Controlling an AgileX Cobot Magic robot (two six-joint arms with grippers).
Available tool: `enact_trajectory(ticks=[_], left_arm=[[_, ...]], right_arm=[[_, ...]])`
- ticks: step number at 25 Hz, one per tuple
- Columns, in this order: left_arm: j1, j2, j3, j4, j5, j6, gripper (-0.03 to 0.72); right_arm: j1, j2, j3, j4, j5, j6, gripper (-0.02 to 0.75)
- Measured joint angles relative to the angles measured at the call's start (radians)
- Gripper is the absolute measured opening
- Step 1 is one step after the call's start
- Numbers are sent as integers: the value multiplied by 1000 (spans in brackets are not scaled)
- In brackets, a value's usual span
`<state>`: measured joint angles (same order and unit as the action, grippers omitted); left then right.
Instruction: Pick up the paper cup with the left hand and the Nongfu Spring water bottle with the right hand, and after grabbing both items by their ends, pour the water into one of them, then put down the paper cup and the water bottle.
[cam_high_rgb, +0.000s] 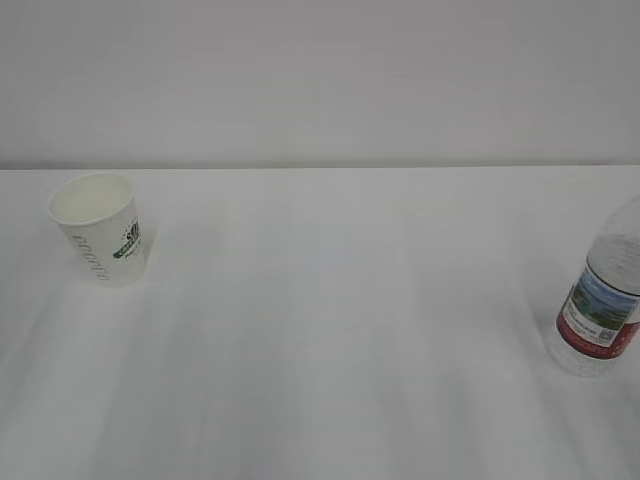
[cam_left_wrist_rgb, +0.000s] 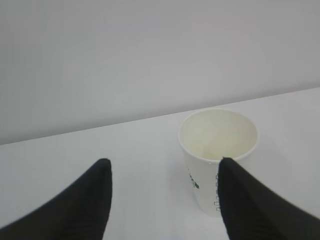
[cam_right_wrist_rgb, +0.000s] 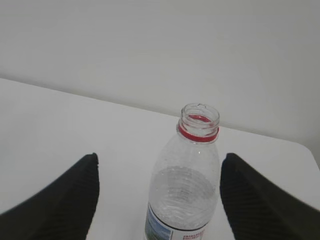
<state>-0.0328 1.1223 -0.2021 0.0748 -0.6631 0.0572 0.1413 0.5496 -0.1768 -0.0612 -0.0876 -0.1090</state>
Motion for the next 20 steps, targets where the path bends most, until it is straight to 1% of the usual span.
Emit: enact_trajectory(ticks=[4, 9, 12, 16, 20], left_arm=[[-13, 51, 2, 5, -50, 0, 486], [-69, 167, 2, 5, -122, 0, 485], [-97, 278, 2, 5, -184, 0, 484], [-131, 400, 7, 5, -308, 0, 484], [-137, 484, 64, 1, -456, -31, 484]], right_arm=[[0, 0, 13, 17, -34, 0, 568], [0, 35, 14, 19, -65, 0, 568], [0, 73, 14, 19, -102, -6, 568], [0, 109, 14, 19, -156, -12, 568], [0, 142, 15, 19, -187, -21, 568]])
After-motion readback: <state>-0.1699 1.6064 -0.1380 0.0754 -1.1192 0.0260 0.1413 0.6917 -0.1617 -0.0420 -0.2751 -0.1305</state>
